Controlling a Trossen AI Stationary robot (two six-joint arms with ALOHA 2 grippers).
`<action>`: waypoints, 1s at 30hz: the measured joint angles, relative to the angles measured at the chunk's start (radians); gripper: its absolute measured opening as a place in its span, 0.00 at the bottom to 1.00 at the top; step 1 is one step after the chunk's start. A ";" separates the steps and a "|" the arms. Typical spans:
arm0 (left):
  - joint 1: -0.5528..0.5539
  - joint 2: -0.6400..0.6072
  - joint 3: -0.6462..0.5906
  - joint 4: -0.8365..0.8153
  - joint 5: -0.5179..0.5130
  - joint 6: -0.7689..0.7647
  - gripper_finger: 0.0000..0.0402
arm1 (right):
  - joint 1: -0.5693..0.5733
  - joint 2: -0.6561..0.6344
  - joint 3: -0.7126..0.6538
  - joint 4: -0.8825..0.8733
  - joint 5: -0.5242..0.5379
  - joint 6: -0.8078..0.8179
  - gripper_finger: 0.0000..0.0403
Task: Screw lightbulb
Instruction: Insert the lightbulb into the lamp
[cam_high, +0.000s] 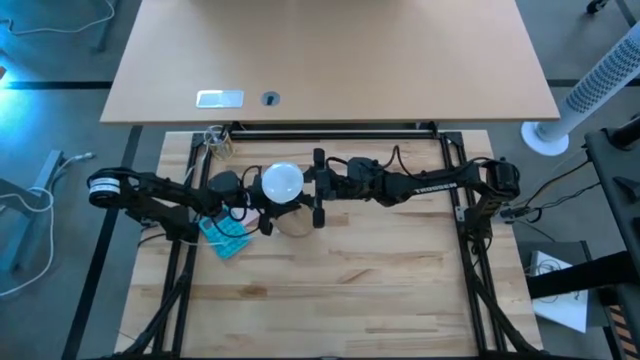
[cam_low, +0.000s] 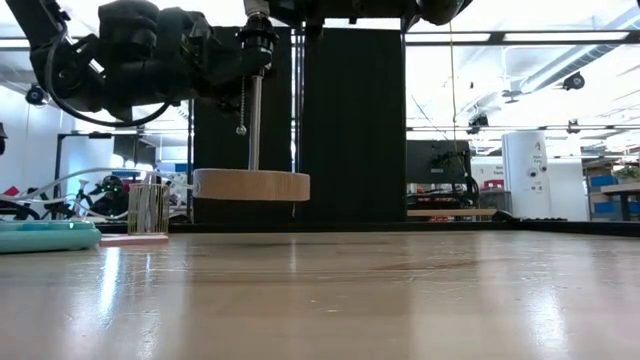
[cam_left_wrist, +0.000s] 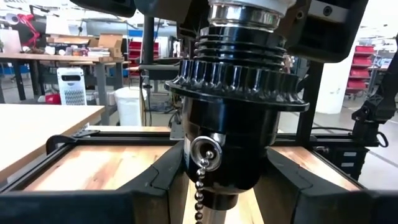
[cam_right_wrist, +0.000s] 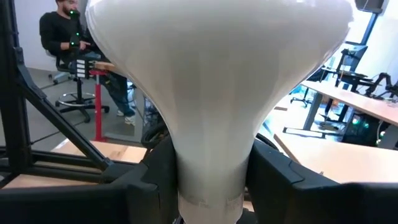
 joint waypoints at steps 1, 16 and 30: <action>0.000 0.000 -0.002 0.006 0.000 0.001 0.34 | 0.000 0.000 0.000 0.004 -0.001 0.000 0.34; -0.017 0.002 -0.008 0.053 0.014 -0.018 0.34 | -0.005 -0.017 0.001 0.086 -0.015 0.015 0.35; -0.114 0.038 0.013 0.067 -0.025 -0.044 0.34 | -0.009 -0.023 0.002 0.129 -0.500 0.123 0.36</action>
